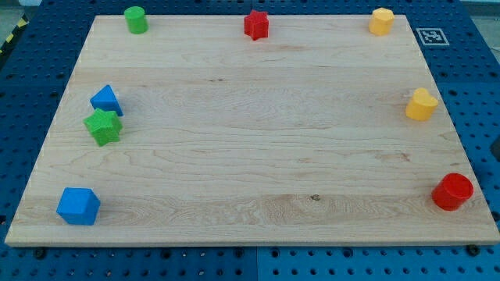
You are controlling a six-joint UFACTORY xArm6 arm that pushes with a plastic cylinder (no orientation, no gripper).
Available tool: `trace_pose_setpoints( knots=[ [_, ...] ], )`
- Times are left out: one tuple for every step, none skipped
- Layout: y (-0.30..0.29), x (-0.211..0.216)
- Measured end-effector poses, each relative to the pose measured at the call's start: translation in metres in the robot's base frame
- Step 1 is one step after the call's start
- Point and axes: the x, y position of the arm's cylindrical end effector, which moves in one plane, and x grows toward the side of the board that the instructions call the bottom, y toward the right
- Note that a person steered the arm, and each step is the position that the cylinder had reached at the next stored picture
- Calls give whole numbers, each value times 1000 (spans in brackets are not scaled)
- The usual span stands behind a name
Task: Push the red circle to the blue cube
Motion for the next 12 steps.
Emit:
trace_pose_setpoints(
  knots=[
    [-2,42],
    [-5,71],
    [-6,70],
    [-27,70],
    [-58,70],
    [-92,70],
    [-120,70],
    [-126,55],
    [-128,50],
    [-133,49],
    [-143,43],
    [-171,42]
  ],
)
